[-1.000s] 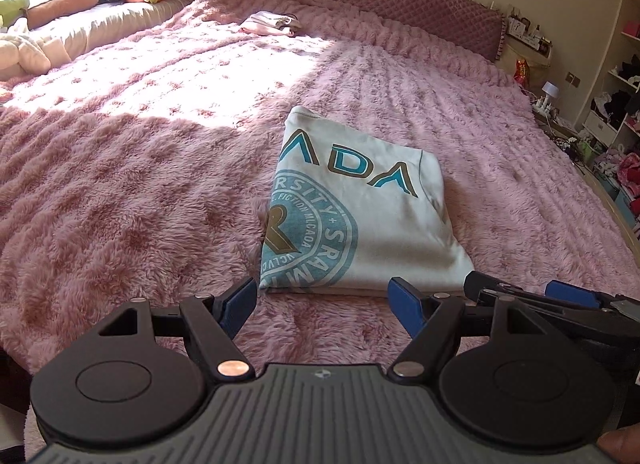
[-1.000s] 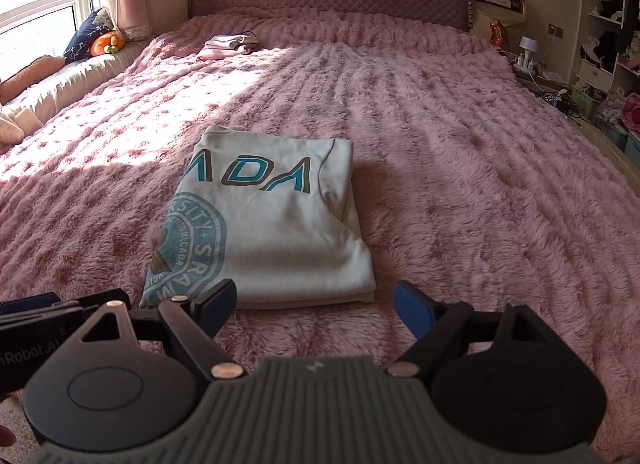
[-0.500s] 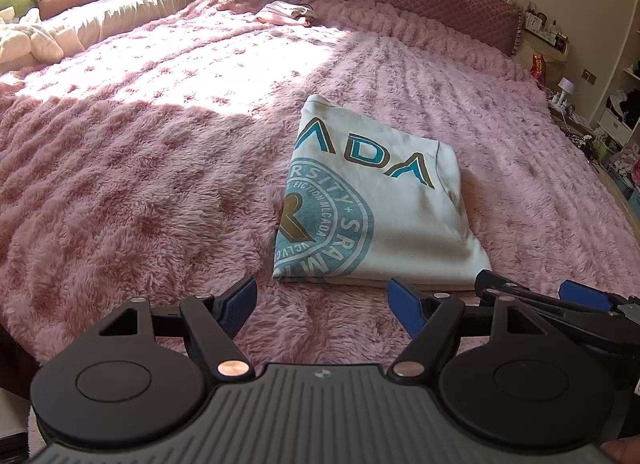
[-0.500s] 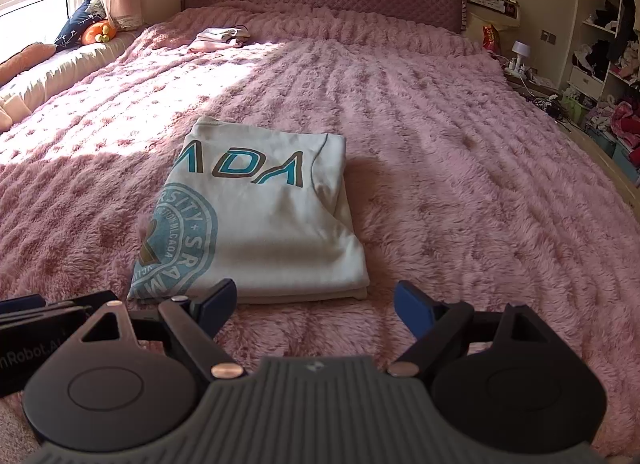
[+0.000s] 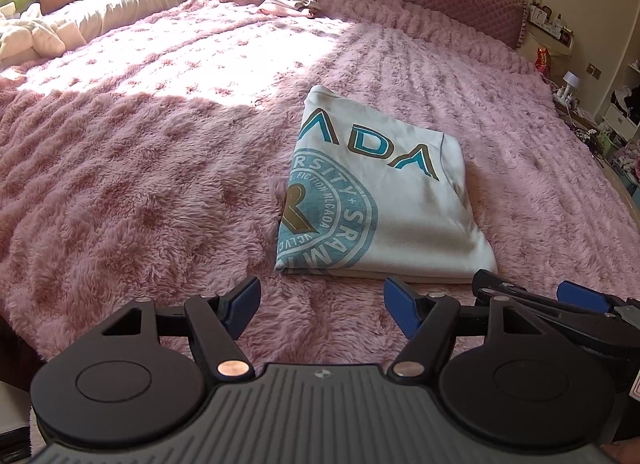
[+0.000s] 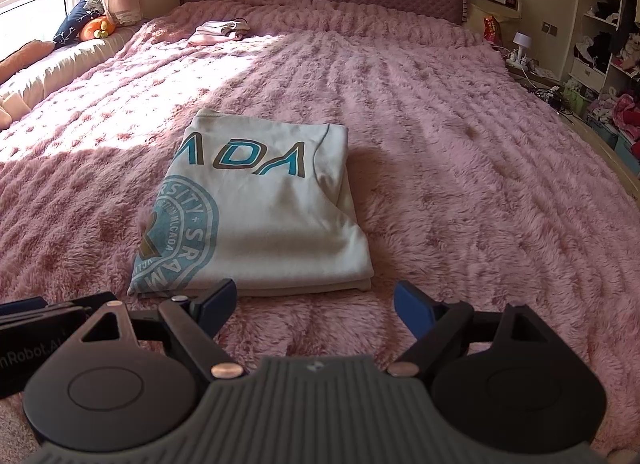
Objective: Fold small clothes
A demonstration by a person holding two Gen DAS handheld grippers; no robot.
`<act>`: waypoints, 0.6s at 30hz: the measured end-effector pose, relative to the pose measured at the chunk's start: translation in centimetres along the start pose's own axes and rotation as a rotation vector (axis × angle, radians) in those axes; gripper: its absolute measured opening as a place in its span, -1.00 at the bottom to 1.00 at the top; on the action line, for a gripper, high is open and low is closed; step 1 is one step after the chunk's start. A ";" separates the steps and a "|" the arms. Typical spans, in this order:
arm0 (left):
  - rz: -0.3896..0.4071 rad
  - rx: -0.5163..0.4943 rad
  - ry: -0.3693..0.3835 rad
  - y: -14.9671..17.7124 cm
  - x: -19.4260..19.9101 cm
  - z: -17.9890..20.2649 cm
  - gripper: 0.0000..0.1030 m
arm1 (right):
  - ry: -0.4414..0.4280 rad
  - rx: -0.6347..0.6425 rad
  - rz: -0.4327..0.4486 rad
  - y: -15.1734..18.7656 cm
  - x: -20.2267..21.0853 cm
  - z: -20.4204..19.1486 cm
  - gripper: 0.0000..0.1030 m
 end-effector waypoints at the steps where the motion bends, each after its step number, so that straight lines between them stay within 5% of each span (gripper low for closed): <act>1: 0.001 -0.001 -0.001 0.0 0.0 0.0 0.57 | 0.000 0.002 0.000 0.0 0.0 0.0 0.59; 18: 0.000 -0.003 -0.022 -0.1 0.0 0.0 0.56 | 0.000 -0.002 -0.003 0.0 -0.1 -0.1 0.59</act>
Point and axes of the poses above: each gripper's, at about its wrist camera, not at the fingertips, and x roughly against the way its jaws point, z to its right, y to its underside, the point moved 7 cm from there along -x, roughly the way its jaws point, and after that the axes turned 13 degrees about x, right-handed, at the moved point
